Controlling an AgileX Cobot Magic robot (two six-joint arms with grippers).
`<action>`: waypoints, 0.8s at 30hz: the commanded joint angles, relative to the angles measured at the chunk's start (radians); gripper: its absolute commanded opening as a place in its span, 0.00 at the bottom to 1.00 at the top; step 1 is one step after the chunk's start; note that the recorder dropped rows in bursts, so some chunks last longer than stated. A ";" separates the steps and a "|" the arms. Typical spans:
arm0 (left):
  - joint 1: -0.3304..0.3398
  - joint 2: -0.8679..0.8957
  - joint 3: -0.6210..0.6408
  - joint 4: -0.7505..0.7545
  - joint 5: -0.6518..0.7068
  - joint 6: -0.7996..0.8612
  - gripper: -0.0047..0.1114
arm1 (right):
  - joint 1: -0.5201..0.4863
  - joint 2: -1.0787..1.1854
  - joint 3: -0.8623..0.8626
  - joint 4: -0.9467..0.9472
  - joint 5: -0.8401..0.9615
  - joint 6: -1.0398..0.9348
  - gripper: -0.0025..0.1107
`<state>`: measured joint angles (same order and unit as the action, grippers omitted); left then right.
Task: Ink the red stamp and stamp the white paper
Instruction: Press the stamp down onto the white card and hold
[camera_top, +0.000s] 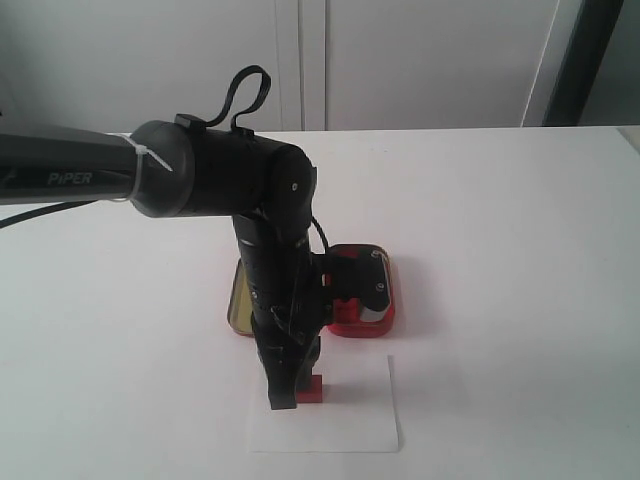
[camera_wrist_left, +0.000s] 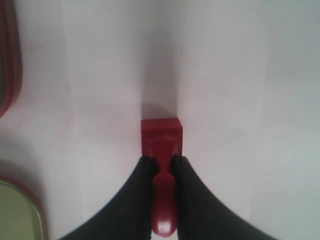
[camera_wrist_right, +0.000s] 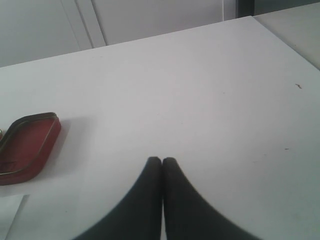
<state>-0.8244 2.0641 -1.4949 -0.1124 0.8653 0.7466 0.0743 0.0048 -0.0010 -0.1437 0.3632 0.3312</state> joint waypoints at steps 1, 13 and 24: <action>-0.005 0.077 0.039 0.016 0.007 -0.007 0.04 | 0.004 -0.005 0.001 -0.007 -0.011 0.005 0.02; -0.005 0.077 0.039 0.017 0.017 0.016 0.04 | 0.004 -0.005 0.001 -0.007 -0.011 0.005 0.02; -0.005 0.077 0.039 0.017 0.017 0.016 0.04 | 0.004 -0.005 0.001 -0.007 -0.011 0.005 0.02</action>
<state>-0.8244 2.0641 -1.4949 -0.1124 0.8672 0.7621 0.0743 0.0048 -0.0010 -0.1437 0.3632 0.3335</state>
